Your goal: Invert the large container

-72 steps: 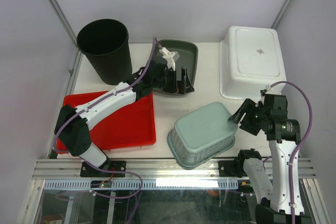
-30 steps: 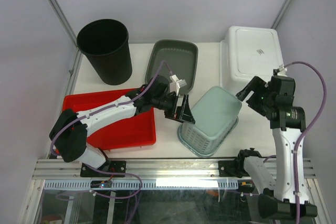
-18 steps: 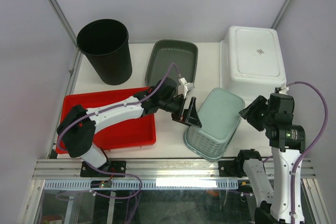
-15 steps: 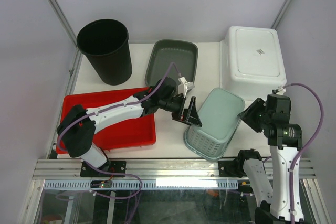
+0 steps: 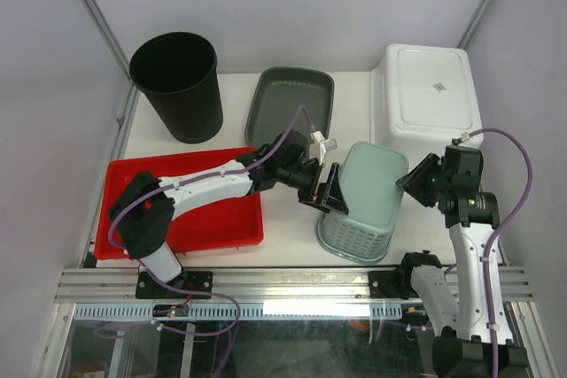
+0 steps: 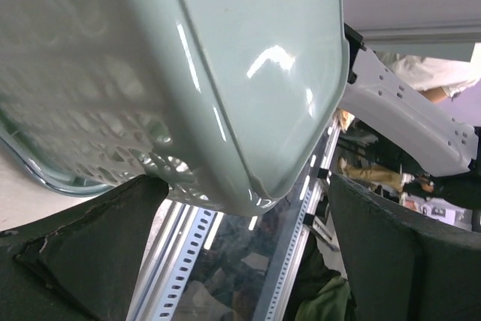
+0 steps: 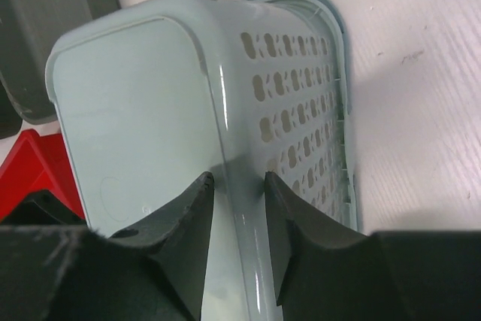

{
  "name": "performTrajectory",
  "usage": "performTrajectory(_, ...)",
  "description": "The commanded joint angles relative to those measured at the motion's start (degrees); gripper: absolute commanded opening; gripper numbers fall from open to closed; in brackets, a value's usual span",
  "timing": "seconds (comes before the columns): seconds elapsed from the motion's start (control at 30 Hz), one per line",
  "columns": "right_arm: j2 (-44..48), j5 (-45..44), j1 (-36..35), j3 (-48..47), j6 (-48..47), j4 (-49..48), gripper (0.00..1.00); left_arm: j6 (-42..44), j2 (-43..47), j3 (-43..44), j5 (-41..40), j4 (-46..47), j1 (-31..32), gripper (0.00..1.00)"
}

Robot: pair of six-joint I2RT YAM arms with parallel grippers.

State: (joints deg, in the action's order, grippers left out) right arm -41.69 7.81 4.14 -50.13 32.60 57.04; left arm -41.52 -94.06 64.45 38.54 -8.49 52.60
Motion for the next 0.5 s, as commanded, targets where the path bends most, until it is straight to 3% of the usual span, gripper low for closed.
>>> performTrajectory(0.0, -2.46, 2.29, -0.1, -2.5, -0.16, -6.31, 0.36, -1.02, -2.66, 5.52, 2.54, 5.69, 3.04, 0.99)
performTrajectory(0.17, -4.18, -1.15, -0.14, -4.35, -1.44, -5.88, 0.41, -0.94, -5.47, 8.29, 2.75, 7.24, 3.72, 0.99)
performTrajectory(0.37, -2.77, -14.59, -0.12, -12.38, -4.52, 3.49, 0.71, -2.01, -8.75, 10.8, 4.08, 9.17, 4.36, 0.99)
performTrajectory(0.4, -2.18, -16.55, -0.1, -14.22, -4.76, 4.84, 0.8, -2.24, -9.36, 11.32, 4.27, 9.49, 4.57, 0.99)
performTrajectory(0.47, -0.86, -19.27, -0.1, -16.64, -5.43, 7.47, 0.84, -2.99, -10.8, 12.88, 4.65, 10.14, 5.02, 0.99)
